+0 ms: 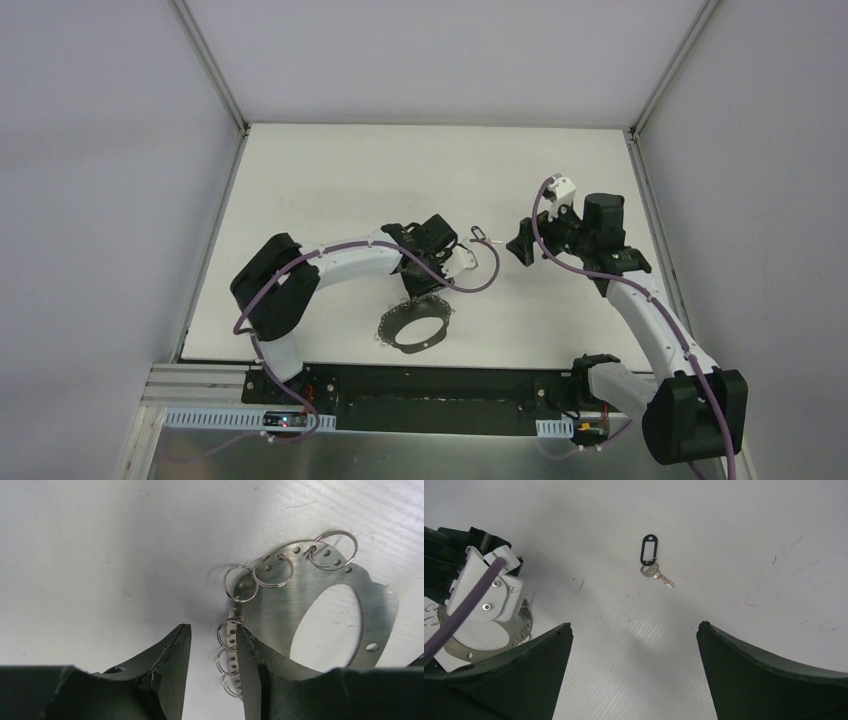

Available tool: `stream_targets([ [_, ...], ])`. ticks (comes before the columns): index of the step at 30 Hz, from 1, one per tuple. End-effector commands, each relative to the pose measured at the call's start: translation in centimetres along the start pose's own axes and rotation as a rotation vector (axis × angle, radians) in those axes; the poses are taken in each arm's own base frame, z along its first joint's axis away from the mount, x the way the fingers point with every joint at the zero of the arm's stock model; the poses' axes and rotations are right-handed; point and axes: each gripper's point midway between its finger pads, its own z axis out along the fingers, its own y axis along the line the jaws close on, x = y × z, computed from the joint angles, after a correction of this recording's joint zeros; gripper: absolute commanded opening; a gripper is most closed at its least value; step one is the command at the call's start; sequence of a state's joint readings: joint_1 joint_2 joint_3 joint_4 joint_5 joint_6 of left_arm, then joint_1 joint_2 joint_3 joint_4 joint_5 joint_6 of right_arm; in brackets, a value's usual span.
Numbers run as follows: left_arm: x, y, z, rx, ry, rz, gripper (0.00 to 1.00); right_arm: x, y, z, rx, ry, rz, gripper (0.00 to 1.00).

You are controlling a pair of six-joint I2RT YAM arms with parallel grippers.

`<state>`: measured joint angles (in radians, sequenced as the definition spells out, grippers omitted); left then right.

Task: Put the keys on the keyring

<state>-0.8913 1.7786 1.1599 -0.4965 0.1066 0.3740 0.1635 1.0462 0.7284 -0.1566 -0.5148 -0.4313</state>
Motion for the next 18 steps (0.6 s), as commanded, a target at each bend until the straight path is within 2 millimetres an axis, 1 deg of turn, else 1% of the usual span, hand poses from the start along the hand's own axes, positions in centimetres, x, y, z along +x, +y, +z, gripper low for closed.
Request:
stream_targets([
  [1,-2.5,-0.9,-1.6,0.016,-0.147,-0.062,0.4,-0.9,0.3,-0.6,-0.015,-0.037,-0.022,0.99],
  [6,-3.0,-1.3,-2.2,0.02,-0.204,-0.111,0.4,-1.0,0.1,-0.8,-0.011,-0.043,-0.02,0.99],
  [11,-3.3,-2.6,-2.6,0.095,-0.232,-0.132,0.4,-0.9,0.0,-0.7,-0.011,-0.039,-0.016,0.99],
  [14,-4.2,-3.3,-2.5,0.144,-0.27,-0.11,0.41,-0.9,-0.1,-0.7,-0.01,-0.04,-0.016,0.99],
  [18,-5.4,-4.0,-2.4,0.189,-0.315,-0.028,0.43,-0.8,-0.1,-0.7,-0.007,-0.038,-0.014,0.99],
])
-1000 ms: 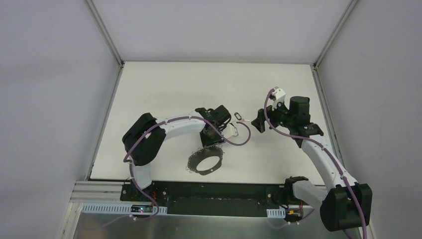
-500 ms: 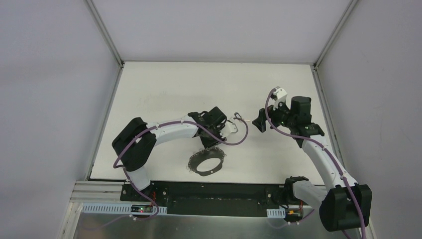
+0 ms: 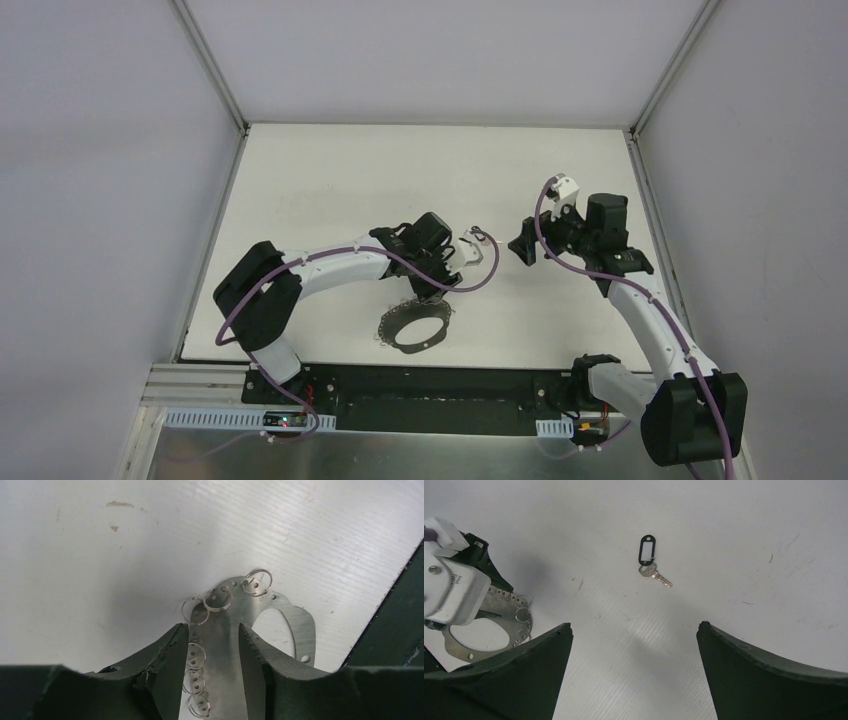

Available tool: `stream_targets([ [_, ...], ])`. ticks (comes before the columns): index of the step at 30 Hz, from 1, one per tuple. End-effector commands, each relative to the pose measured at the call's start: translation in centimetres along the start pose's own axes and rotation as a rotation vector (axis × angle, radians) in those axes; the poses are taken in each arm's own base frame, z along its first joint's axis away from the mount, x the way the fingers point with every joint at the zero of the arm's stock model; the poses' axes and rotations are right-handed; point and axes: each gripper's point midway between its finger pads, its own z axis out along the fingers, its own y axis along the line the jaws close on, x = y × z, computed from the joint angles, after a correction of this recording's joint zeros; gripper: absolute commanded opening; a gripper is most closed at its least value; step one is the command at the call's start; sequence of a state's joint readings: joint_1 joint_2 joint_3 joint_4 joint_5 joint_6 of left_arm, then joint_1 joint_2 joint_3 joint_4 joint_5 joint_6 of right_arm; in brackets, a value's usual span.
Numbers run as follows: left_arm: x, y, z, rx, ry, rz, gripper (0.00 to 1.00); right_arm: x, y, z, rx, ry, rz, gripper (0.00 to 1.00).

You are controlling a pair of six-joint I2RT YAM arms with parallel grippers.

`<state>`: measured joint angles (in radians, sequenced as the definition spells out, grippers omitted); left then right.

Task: Put the keys on the keyring

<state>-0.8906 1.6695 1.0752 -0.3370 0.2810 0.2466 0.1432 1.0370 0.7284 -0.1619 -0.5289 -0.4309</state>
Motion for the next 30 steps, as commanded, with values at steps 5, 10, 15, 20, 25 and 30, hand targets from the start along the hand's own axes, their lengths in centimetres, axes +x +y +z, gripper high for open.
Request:
stream_targets([
  [5,-2.0,-1.8,0.8,0.12,-0.063,0.165,0.44,-0.7,0.0,-0.4,-0.008,-0.032,-0.022,0.99],
  [10,-1.5,-1.9,1.6,0.14,-0.026,0.227,0.43,-0.5,-0.1,-0.5,-0.007,-0.027,-0.021,0.99],
  [15,-1.6,-1.7,2.2,0.128,-0.026,0.285,0.42,-0.2,-0.1,-0.3,-0.017,-0.011,-0.014,0.99],
  [20,-1.5,-1.3,2.9,0.114,-0.01,0.305,0.36,-0.1,-0.1,-0.3,-0.018,-0.008,-0.013,0.99],
  [25,-1.8,-0.4,3.3,0.065,-0.011,0.301,0.2,0.0,-0.2,-0.2,-0.016,-0.005,-0.012,0.99],
  [30,-2.6,1.1,2.8,-0.002,-0.036,0.259,0.09,0.2,-0.3,-0.1,-0.02,0.005,-0.005,0.99],
])
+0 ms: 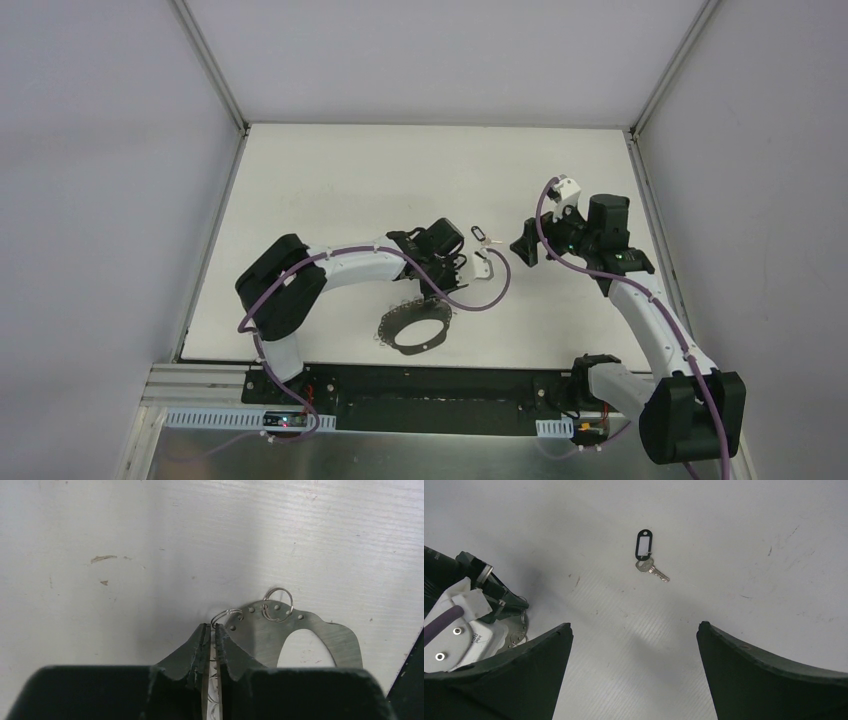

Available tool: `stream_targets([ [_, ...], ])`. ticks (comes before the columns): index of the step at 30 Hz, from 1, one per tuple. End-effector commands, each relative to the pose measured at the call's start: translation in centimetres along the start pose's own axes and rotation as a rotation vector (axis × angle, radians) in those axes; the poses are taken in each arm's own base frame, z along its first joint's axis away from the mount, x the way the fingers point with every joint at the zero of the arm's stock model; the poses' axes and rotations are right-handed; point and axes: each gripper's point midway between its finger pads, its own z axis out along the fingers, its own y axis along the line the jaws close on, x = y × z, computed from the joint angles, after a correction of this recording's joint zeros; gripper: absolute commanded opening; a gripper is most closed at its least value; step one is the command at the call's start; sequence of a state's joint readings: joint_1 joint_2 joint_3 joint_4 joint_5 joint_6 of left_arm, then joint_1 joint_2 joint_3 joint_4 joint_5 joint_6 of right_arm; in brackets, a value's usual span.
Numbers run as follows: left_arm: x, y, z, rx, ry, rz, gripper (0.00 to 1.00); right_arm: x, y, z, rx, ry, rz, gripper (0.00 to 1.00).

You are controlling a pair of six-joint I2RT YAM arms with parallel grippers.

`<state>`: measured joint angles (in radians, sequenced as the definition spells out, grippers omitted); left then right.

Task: Put the keys on the keyring

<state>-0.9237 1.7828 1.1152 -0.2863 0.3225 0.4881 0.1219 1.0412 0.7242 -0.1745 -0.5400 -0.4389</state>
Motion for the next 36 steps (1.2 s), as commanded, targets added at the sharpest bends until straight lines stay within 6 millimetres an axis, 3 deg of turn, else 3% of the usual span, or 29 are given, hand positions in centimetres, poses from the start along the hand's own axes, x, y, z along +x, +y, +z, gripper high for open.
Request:
stream_targets([
  [1,-1.7,2.3,-0.6,-0.083,-0.045,-0.026,0.07,-0.3,0.2,0.0,-0.025,-0.008,-0.018,0.99],
  [7,-2.1,6.0,-2.1,-0.139,-0.108,-0.243,0.0,-0.4,0.1,-0.1,-0.024,-0.01,-0.019,0.99],
  [10,-2.0,6.8,-2.9,-0.131,-0.124,-0.294,0.0,-0.4,0.1,-0.1,-0.022,-0.011,-0.019,0.99],
  [13,-1.8,6.0,-3.8,-0.089,-0.111,-0.32,0.0,-0.4,0.0,-0.1,-0.02,-0.011,-0.018,0.99],
  [17,-0.9,3.6,-4.5,-0.008,-0.049,-0.426,0.16,-0.3,0.0,0.0,-0.023,-0.007,-0.014,0.99],
  [25,1.1,0.0,-3.2,0.11,0.1,-0.653,0.25,-0.2,0.0,0.1,-0.023,-0.001,-0.012,0.99],
  [30,1.1,-1.0,-2.1,0.157,0.123,-0.73,0.26,-0.2,0.0,0.0,-0.024,-0.002,-0.011,0.99],
  [36,1.3,-0.6,-1.1,0.15,0.134,-0.761,0.27,-0.4,0.1,-0.1,-0.028,-0.007,-0.01,0.99],
])
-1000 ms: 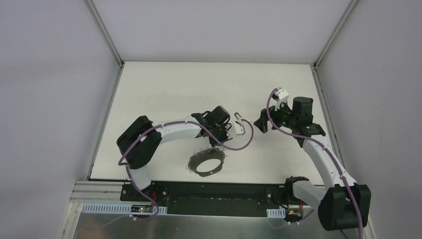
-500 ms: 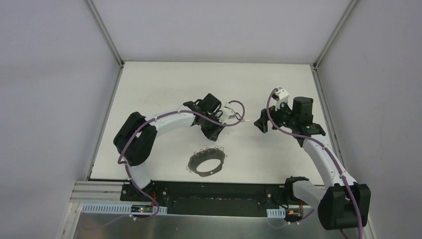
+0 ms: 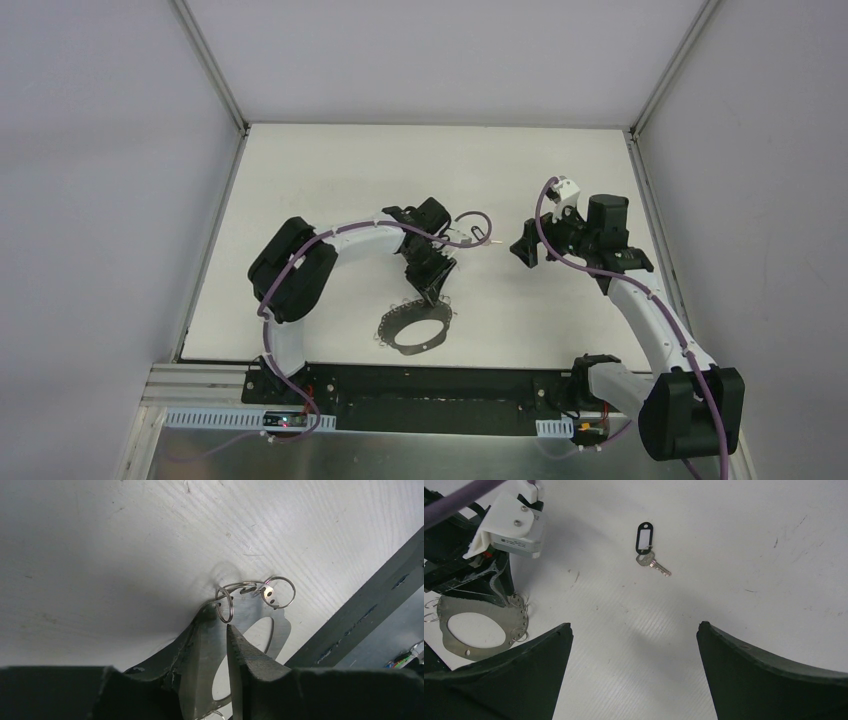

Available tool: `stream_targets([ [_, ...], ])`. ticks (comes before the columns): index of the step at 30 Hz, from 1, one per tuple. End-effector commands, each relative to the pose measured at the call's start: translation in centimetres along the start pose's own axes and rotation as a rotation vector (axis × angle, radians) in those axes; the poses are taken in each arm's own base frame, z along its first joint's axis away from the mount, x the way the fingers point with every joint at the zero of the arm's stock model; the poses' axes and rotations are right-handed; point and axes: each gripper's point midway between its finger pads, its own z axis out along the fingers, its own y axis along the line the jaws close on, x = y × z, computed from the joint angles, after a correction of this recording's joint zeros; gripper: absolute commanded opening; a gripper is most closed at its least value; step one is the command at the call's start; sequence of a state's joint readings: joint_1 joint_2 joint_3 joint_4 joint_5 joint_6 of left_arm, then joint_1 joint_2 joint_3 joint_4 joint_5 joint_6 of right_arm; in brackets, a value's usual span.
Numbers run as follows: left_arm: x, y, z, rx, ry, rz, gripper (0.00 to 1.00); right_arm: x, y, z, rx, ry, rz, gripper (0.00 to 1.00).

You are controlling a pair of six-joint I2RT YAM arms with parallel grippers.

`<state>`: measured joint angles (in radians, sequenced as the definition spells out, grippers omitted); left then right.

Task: Put the keys on the keyring

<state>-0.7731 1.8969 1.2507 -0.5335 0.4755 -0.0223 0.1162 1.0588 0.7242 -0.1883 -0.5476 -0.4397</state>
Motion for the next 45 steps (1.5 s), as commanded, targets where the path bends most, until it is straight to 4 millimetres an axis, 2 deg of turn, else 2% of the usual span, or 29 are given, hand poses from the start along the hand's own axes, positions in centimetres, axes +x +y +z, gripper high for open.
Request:
stream_targets([
  [1,-0.8,-1.0,0.0,0.029,-0.005,-0.043,0.27,-1.0,0.3,-0.3,-0.022,-0.03,-0.029,0.99],
  [12,-2.5,-0.7,-0.1,0.023,-0.054,-0.058,0.27,-0.9,0.3,-0.2,-0.027,-0.025,-0.023,0.99],
  [18,-2.8,-0.2,-2.3,-0.046,-0.1,0.031,0.27,-0.7,0.2,-0.1,-0.029,-0.018,-0.022,0.99],
  [26,-0.8,-0.6,-5.5,-0.07,-0.077,0.215,0.3,-0.4,0.0,0.2,-0.027,-0.007,-0.02,0.99],
  [30,0.4,-0.3,-7.0,-0.125,-0.016,0.403,0.31,-0.4,-0.1,0.1,-0.021,-0.007,-0.025,0.99],
  [33,1.6,0.4,-6.8,-0.201,0.041,0.572,0.32,-0.8,-0.1,-0.1,-0.014,-0.019,-0.034,0.99],
  [36,2.4,0.5,-5.7,-0.24,0.092,0.719,0.32,-1.3,-0.4,-0.5,0.009,-0.035,-0.045,0.99],
  [45,1.5,0.8,-2.9,-0.3,0.162,0.952,0.32,-1.8,-0.8,-1.2,0.032,-0.061,-0.04,0.99],
])
